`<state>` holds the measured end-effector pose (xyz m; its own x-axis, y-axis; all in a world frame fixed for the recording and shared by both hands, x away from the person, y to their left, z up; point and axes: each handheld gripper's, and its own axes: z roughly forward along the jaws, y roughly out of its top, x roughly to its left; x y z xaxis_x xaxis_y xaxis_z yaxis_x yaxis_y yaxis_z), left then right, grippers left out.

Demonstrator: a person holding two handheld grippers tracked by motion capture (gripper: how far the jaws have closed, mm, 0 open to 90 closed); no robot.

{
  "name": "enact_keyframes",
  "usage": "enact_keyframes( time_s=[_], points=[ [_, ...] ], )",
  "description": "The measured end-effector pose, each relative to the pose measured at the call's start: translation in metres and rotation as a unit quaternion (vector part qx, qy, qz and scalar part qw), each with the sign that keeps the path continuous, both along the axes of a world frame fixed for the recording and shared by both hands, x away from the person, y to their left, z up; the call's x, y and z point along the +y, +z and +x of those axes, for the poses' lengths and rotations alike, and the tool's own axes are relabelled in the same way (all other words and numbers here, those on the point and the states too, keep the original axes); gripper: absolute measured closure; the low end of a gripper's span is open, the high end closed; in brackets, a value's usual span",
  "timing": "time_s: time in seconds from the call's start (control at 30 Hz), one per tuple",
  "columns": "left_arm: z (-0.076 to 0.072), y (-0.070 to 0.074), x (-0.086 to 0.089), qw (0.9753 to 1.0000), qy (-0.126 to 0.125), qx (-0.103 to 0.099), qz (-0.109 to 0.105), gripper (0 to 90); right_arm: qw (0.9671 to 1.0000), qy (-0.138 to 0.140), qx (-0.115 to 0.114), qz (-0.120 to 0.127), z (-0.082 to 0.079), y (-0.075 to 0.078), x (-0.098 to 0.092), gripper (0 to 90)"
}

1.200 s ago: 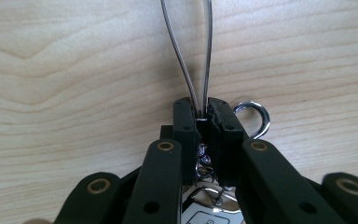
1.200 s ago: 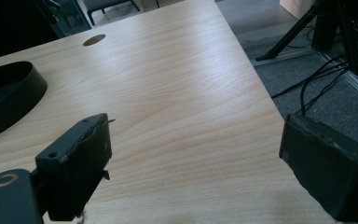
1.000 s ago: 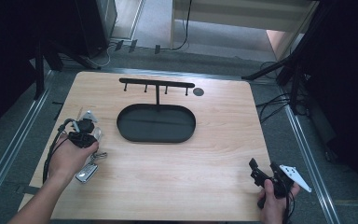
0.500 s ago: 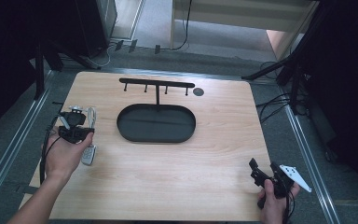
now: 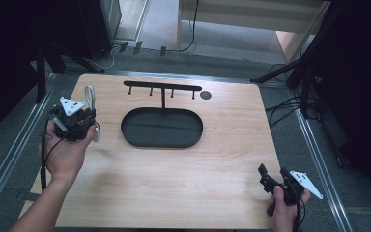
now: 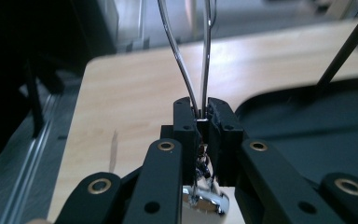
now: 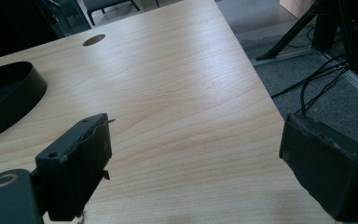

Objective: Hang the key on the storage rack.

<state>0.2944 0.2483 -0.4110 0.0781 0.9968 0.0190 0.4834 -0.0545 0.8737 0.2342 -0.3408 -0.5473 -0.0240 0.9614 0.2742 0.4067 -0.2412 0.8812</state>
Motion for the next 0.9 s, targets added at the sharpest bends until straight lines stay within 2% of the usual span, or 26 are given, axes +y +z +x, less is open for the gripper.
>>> enact_keyframes(
  time_s=[0.03, 0.07, 0.1, 0.13, 0.17, 0.2, 0.23, 0.33, 0.47, 0.57, 0.77, 0.9],
  points=[
    [-0.001, 0.003, 0.002, 0.9997, -0.003, -0.012, -0.022, 83.1, 1.0000, 0.000, 0.000, 0.000, 0.000, 0.000, 0.000, 8.8],
    [-0.002, 0.006, 0.003, 0.9992, -0.002, -0.022, -0.035, 83.1, 1.0000, 0.000, 0.000, 0.000, 0.000, 0.000, 0.000, 8.8],
    [-0.004, 0.010, 0.005, 0.9977, 0.000, -0.040, -0.055, 83.1, 1.0000, 0.000, 0.000, 0.000, 0.000, 0.000, 0.000, 8.8],
    [-0.006, 0.013, 0.007, 0.9952, 0.004, -0.061, -0.077, 83.1, 1.0000, 0.000, 0.000, 0.000, 0.000, 0.000, 0.000, 8.8],
    [-0.007, 0.015, 0.007, 0.9938, 0.006, -0.073, -0.083, 83.1, 1.0000, 0.000, 0.000, -0.001, 0.000, 0.000, 0.000, 8.8],
    [-0.008, 0.016, 0.007, 0.9917, 0.011, -0.099, -0.081, 83.1, 1.0000, 0.000, 0.000, -0.001, 0.000, 0.000, 0.000, 8.8],
    [-0.009, 0.016, 0.007, 0.9906, 0.014, -0.113, -0.075, 83.1, 1.0000, 0.000, 0.000, -0.002, 0.000, 0.000, 0.000, 8.8],
    [-0.012, 0.020, 0.004, 0.9870, 0.012, -0.144, -0.070, 83.1, 1.0000, 0.000, 0.001, 0.002, 0.000, 0.000, 0.000, 8.8],
    [-0.015, 0.023, 0.001, 0.9832, 0.006, -0.170, -0.067, 83.1, 1.0000, 0.000, 0.000, 0.000, 0.000, 0.000, 0.000, 8.8],
    [-0.016, 0.026, 0.000, 0.9804, 0.005, -0.182, -0.075, 83.1, 1.0000, 0.001, 0.000, 0.000, 0.000, 0.000, 0.000, 8.8],
    [-0.015, 0.023, -0.010, 0.9778, -0.007, -0.199, -0.064, 83.1, 1.0000, 0.001, 0.000, -0.001, 0.000, 0.000, 0.000, 8.8],
    [-0.015, 0.019, -0.016, 0.9777, -0.014, -0.201, -0.059, 83.1, 1.0000, 0.001, -0.001, 0.000, 0.000, 0.000, 0.000, 8.8]
  ],
)
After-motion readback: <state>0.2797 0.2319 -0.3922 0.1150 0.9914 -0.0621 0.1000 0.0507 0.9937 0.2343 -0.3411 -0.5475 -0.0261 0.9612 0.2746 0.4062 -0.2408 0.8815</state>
